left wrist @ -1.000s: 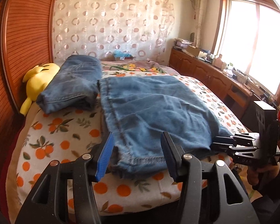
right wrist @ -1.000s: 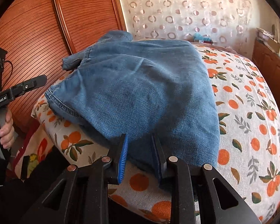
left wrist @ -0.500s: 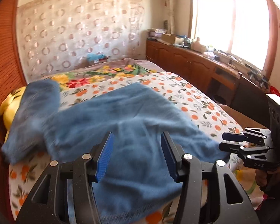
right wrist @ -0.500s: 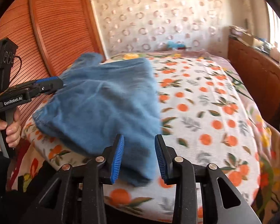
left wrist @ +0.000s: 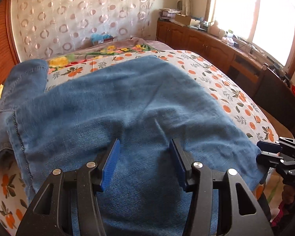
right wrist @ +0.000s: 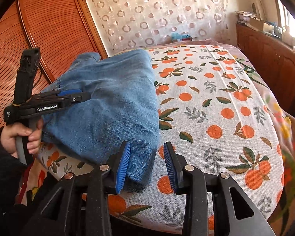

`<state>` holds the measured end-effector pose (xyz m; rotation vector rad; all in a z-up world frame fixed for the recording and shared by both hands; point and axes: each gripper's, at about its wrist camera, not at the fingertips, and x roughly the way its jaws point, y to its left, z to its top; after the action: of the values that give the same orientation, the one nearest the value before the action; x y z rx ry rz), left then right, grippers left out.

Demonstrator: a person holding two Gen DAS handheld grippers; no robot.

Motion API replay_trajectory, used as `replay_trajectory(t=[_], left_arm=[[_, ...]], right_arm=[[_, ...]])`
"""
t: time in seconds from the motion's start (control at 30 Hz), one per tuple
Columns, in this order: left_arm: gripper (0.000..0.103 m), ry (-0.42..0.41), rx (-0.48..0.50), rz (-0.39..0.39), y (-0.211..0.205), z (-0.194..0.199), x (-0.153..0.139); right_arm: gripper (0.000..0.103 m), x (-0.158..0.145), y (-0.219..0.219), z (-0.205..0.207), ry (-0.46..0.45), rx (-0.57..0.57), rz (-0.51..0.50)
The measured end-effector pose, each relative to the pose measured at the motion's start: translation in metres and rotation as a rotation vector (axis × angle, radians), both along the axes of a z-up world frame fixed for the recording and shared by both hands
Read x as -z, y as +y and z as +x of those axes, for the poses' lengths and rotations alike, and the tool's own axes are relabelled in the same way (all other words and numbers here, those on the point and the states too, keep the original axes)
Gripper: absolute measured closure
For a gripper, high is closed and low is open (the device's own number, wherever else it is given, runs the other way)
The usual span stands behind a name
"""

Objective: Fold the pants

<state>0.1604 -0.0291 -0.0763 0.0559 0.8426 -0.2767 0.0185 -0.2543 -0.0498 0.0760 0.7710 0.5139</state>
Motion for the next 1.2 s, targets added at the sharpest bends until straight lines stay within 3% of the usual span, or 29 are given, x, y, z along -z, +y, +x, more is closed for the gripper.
replay_trajectory(t=[0.23, 0.6, 0.77, 0.93, 1.07, 1.2], left_arm=[[0.05, 0.015, 0.003, 0.035, -0.005, 0.003, -0.002], [0.05, -0.015, 0.106, 0.043, -0.053, 0.058, -0.06], [0.05, 0.026, 0.148, 0.101, -0.082, 0.1, -0.049], [0.062, 0.1, 0.109, 0.148, -0.089, 0.142, -0.02], [0.061, 0.164, 0.104, 0.133, -0.087, 0.159, -0.001], [0.053, 0.161, 0.109, 0.153, -0.094, 0.162, 0.002]], right_arm=[[0.066, 0.004, 0.003, 0.006, 0.013, -0.001, 0.013], [0.066, 0.009, 0.003, 0.009, 0.011, -0.008, 0.026], [0.066, 0.01, 0.004, 0.01, 0.007, -0.02, 0.024], [0.066, 0.011, 0.006, 0.012, 0.0, -0.035, 0.02], [0.066, 0.013, 0.005, 0.014, 0.001, -0.042, 0.031], [0.066, 0.015, 0.005, 0.016, 0.002, -0.042, 0.041]])
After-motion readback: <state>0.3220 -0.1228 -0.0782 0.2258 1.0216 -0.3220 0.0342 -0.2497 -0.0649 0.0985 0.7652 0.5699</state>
